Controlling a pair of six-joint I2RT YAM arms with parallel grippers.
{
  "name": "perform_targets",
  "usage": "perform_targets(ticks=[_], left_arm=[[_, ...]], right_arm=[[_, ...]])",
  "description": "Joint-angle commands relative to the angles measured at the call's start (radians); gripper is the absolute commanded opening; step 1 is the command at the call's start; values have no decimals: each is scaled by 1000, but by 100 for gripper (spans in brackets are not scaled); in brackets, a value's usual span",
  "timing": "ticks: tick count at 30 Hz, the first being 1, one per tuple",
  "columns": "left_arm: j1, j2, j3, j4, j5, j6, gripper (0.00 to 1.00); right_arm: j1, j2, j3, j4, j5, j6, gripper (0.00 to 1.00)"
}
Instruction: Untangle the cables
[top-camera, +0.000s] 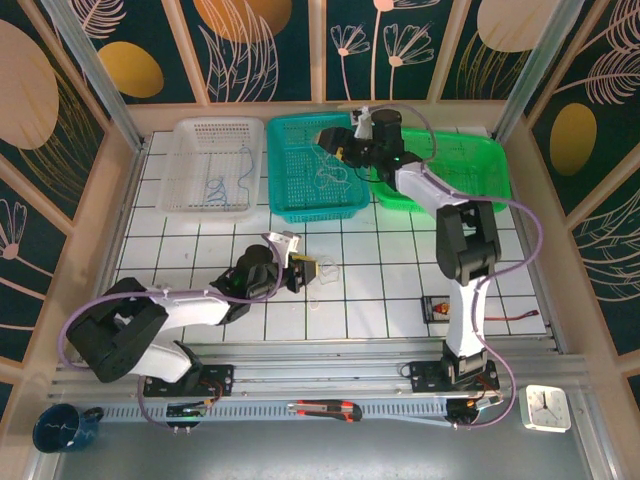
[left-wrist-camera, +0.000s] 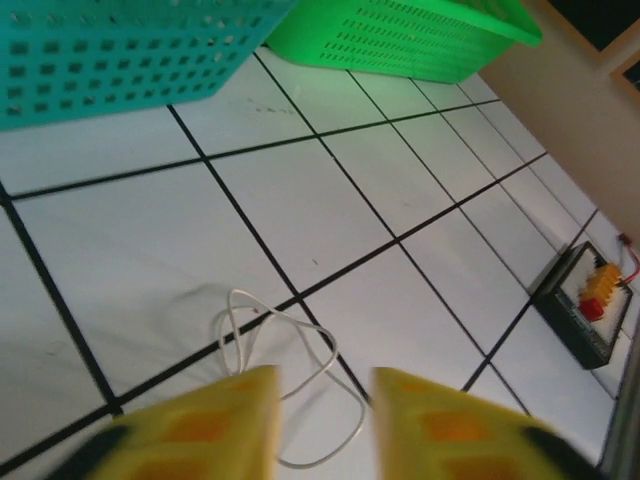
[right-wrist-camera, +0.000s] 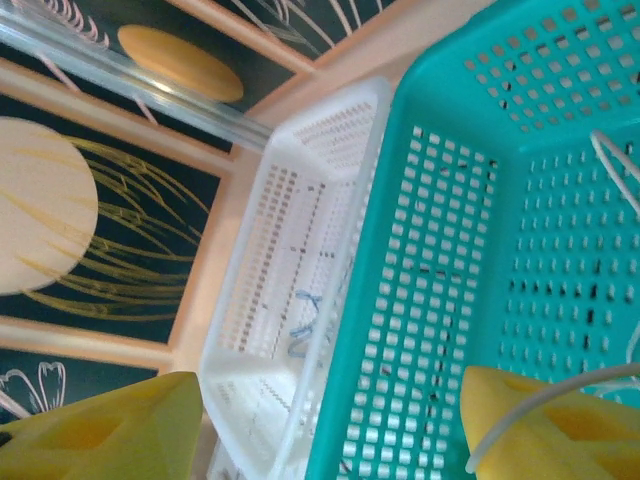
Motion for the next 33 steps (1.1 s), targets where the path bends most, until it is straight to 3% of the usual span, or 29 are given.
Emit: perform_targets(ticks=[1, 4, 10, 17, 19, 23, 26, 29, 33], left_arm=[[-2, -39, 19, -94, -74, 34, 49], [-2, -46, 17, -135, -101, 56, 61], [-2, -9, 33, -175, -122, 73, 66], [-2, 35, 43, -158, -115, 62, 68], [-1, 47, 43, -152, -111, 61, 68], [-2, 71, 47, -147, -107, 64, 69], [-2, 81, 46, -140, -106, 64, 72], [-2, 88, 47, -137, -106, 68, 74], [-2, 95, 53, -141, -106, 77, 75]], right_arm=[[-3, -220, -94, 40, 5, -74, 69], [-2, -293, -178, 48, 16, -92, 69], [-2, -268, -193, 15, 38, -131, 70], [36, -81, 37, -96, 80, -203, 70], [57, 18, 194, -247, 121, -282, 70], [101, 258, 604, -721, 405, -448, 70], [118, 355, 749, -895, 538, -516, 71], [144, 312, 682, -895, 631, -554, 72], [153, 141, 482, -748, 545, -518, 73]])
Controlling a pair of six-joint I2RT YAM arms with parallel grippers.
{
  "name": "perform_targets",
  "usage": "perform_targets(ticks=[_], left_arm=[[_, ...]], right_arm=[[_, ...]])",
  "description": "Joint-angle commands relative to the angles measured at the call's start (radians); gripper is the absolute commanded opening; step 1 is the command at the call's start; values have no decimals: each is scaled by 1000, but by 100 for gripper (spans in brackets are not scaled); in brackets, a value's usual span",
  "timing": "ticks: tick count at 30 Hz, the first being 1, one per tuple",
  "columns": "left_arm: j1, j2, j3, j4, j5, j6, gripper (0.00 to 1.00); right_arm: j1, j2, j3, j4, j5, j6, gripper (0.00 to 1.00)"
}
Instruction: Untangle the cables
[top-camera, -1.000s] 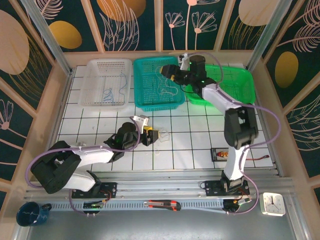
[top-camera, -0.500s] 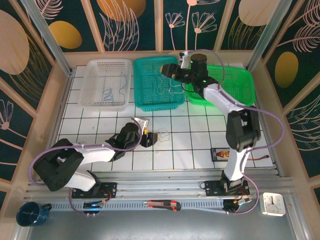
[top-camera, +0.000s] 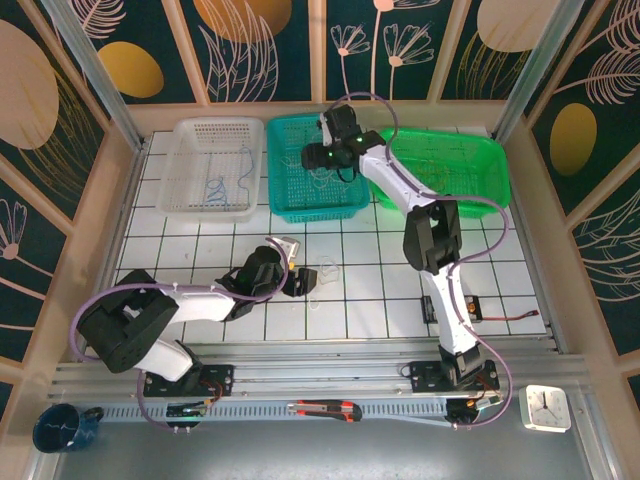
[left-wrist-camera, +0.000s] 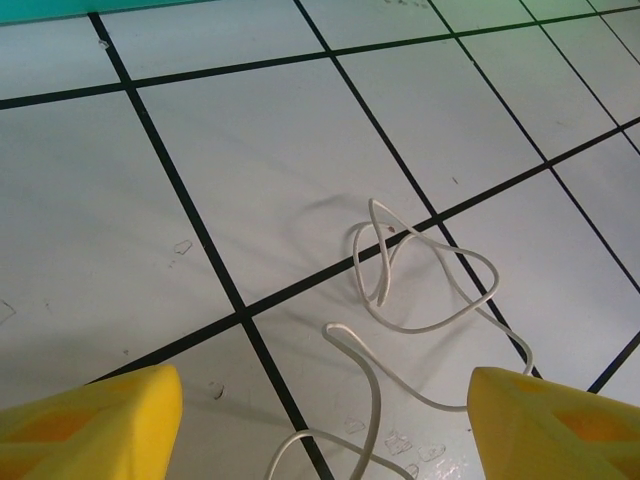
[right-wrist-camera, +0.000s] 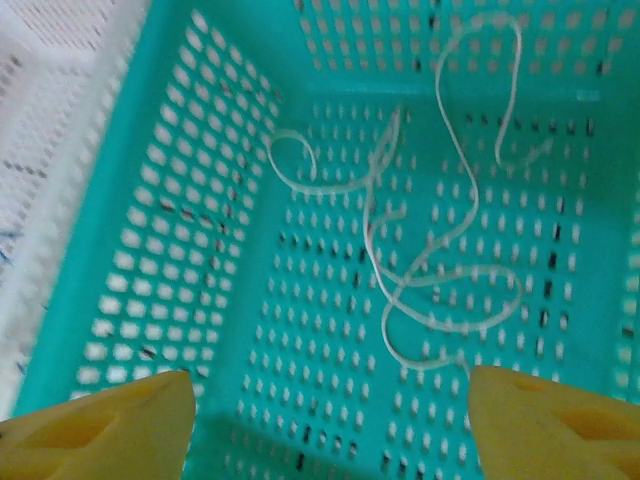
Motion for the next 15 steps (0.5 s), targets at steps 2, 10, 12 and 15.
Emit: perform_targets(ticks=[2, 10, 12, 15], left_arm=[[-2, 20, 28, 15, 0, 28, 73], [-1, 55, 43, 25, -3, 39, 57], [-2, 73, 53, 24, -5, 46, 51], [0, 99, 76, 17, -4, 61, 33]], right_arm=[[3, -225, -149, 70, -35, 4, 73], [3, -566, -494, 326, -232, 129, 72], [0, -663, -626, 414, -273, 163, 72], [-5, -798, -821, 536, -323, 216, 72]])
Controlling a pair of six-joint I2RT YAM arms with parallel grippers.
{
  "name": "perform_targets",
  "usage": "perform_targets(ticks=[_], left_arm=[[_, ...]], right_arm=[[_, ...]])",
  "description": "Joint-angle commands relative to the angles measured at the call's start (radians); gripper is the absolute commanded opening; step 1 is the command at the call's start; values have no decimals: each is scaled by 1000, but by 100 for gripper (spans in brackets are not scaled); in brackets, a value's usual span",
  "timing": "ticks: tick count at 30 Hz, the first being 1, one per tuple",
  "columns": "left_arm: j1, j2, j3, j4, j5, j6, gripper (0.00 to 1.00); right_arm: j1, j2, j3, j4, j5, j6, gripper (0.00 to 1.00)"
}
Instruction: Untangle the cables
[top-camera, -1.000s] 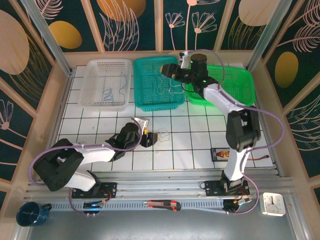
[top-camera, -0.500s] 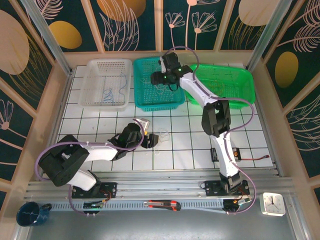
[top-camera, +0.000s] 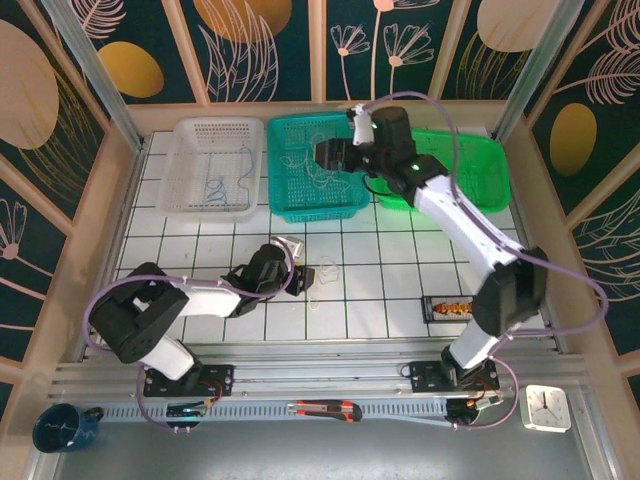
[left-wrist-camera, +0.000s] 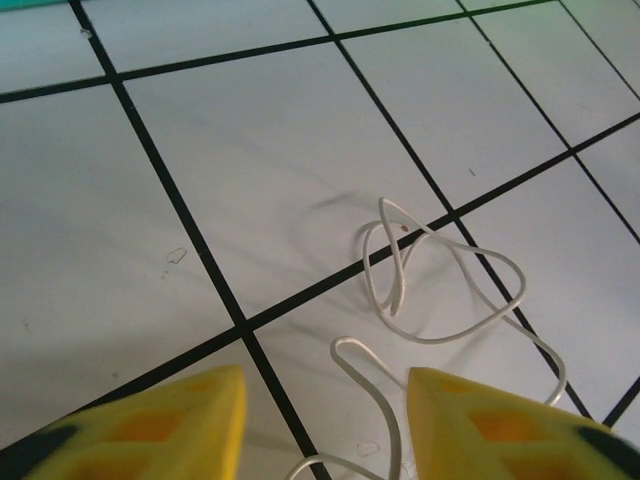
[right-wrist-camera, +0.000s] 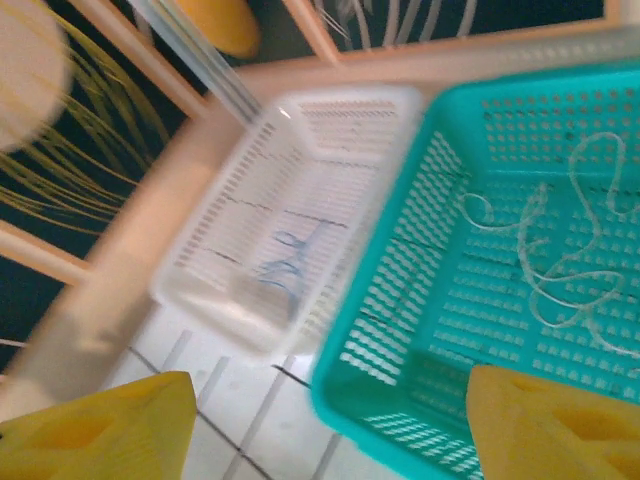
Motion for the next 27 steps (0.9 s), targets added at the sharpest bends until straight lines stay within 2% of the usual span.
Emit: perform_targets(ticks=[1, 3, 4, 9, 14, 20, 27], left_arm=[[0, 32, 43, 7, -4, 31, 26], [0, 41, 71, -12, 5, 43, 4], [0, 41, 84, -29, 7, 50, 0], [0, -51, 146, -109, 52, 73, 0], [-1, -184, 191, -142, 91, 70, 0], [-1, -255, 235, -154, 122, 65, 0], [0, -276, 250, -140, 133, 53, 0]], right_arm=[[-7, -98, -194, 189, -102, 91, 72], [-7, -170, -322, 255, -127, 120, 71], [-7, -197, -371, 279, -133, 127, 71], [-19, -314, -592, 357, -102, 161, 71], [-32, -364, -733, 410, -120, 201, 72], [-35, -391, -827, 488, -140, 261, 72], [-42, -409, -861, 530, -165, 305, 73]])
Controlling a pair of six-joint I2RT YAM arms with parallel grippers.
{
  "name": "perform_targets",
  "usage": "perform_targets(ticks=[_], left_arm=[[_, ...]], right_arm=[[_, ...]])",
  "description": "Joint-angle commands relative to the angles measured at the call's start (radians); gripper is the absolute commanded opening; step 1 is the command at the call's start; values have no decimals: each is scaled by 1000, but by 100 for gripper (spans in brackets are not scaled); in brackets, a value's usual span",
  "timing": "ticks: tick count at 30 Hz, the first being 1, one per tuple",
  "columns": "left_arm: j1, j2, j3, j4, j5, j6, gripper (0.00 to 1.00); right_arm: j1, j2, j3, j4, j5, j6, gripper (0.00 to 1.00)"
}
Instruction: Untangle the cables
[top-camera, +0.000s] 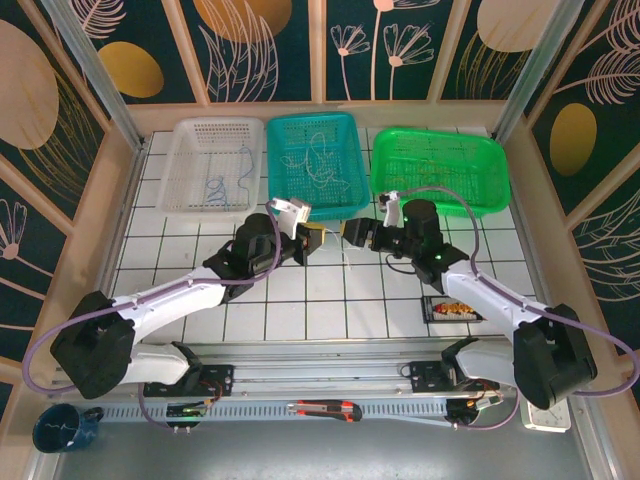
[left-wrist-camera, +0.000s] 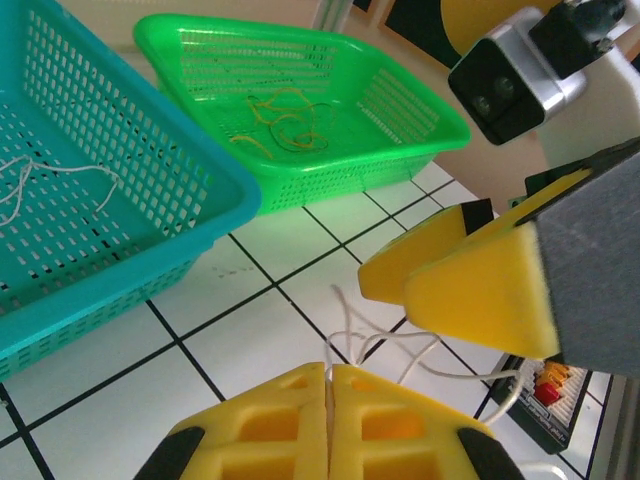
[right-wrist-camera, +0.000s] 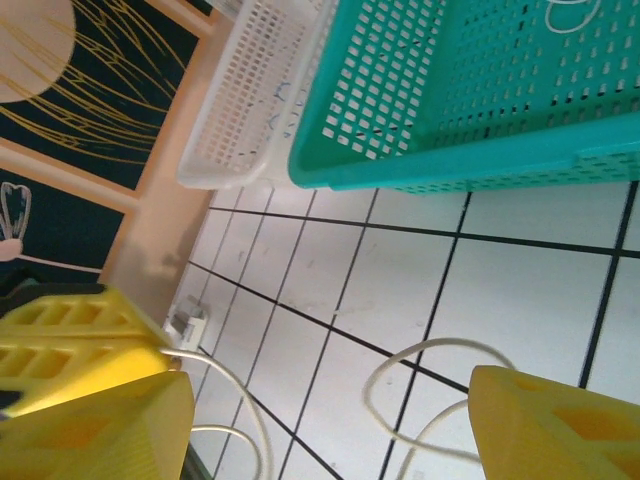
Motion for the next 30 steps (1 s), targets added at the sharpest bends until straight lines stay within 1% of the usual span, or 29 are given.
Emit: perform_targets(ticks=[1, 7, 12, 15, 23, 27, 30], left_arm=[[0, -25, 25, -4, 22, -3, 0], [0, -56, 11, 22, 6, -5, 0], [0, -80, -1, 42, 1, -4, 0], [0, -95, -9, 62, 1, -4, 0], [0, -109, -8, 96, 0, 1, 0], [0, -112, -5, 105, 0, 2, 0], [0, -114, -1, 105, 0, 6, 0]], right_arm=[[-10, -35, -24, 74, -28, 41, 73], [-49, -60, -90, 114, -62, 88, 74], [-79, -45, -156, 239, -134, 186, 79], [-80, -14, -174, 317, -174, 243, 81], [-73, 118, -196, 618, -290, 450, 85], [-53, 184, -182, 701, -311, 501, 86], [-41, 226, -170, 760, -322, 535, 86]])
